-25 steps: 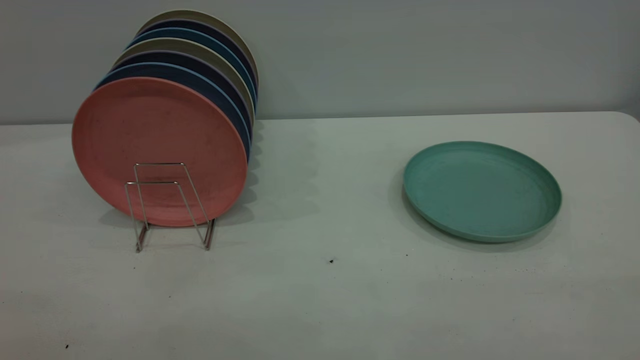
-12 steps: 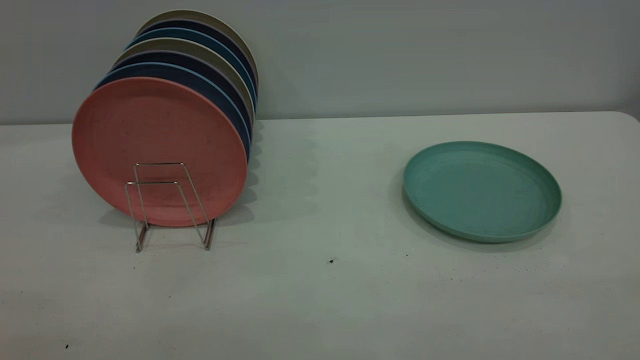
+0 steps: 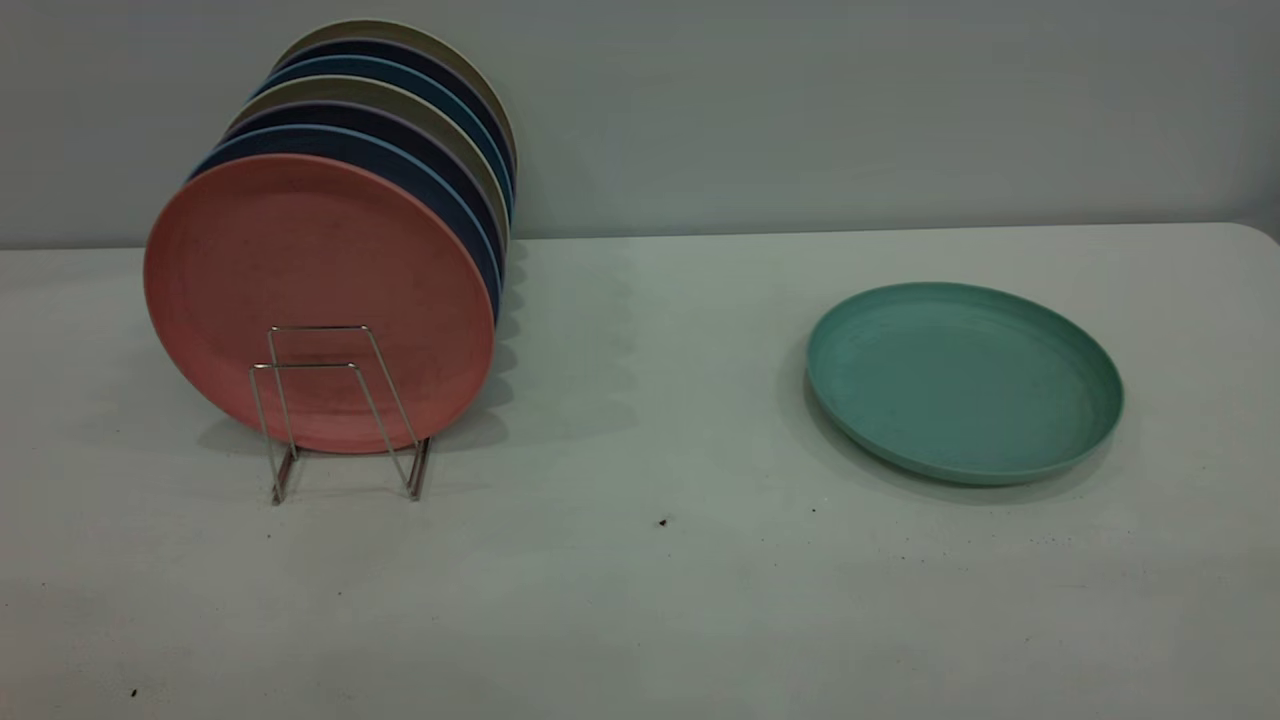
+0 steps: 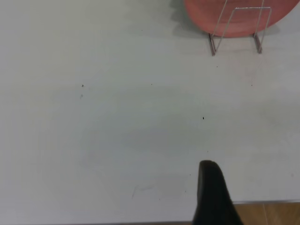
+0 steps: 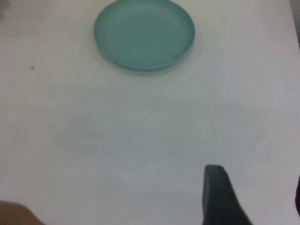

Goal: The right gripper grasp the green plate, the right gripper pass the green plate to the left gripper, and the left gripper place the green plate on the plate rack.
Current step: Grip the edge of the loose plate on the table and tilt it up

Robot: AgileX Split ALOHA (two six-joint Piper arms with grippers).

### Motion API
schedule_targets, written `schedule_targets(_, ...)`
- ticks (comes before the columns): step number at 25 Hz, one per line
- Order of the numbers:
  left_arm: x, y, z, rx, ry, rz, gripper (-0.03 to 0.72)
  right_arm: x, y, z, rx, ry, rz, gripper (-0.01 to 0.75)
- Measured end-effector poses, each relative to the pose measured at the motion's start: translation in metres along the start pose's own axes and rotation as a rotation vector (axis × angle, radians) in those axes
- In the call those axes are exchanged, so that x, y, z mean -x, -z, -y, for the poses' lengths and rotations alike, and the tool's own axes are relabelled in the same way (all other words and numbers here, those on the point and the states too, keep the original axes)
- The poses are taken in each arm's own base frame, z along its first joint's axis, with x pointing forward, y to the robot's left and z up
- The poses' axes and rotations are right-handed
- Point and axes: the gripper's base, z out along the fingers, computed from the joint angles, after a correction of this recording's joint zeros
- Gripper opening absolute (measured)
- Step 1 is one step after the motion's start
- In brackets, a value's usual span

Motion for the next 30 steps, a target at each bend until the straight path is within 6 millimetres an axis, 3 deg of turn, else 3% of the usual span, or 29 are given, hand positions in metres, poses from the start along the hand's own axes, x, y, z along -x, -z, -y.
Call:
schedule_targets(8,0.006,0.002,-0.002,0.022,0.022,0.005,0.486,0.007,0.000,0.000,0.000,-0.001,0.005,0.411)
schedule_targets(12,0.037,0.001,-0.003,0.028,0.032,-0.025,0.525,0.041,-0.012,0.004,0.001,-0.012,-0.035,0.458)
schedule_targets(15,0.070,-0.015,-0.003,0.027,0.029,-0.078,0.570,0.072,-0.032,0.007,0.016,-0.030,-0.089,0.507)
schedule_targets(22,0.143,-0.072,-0.003,0.018,-0.033,-0.186,0.591,0.127,-0.101,0.008,0.108,-0.056,-0.201,0.541)
schedule_targets(26,0.175,-0.108,-0.003,0.013,-0.048,-0.213,0.591,0.135,-0.152,0.004,0.192,-0.100,-0.264,0.541)
schedule_targets(30,0.197,-0.149,-0.001,-0.010,-0.035,-0.261,0.591,0.126,-0.202,0.000,0.269,-0.139,-0.341,0.541)
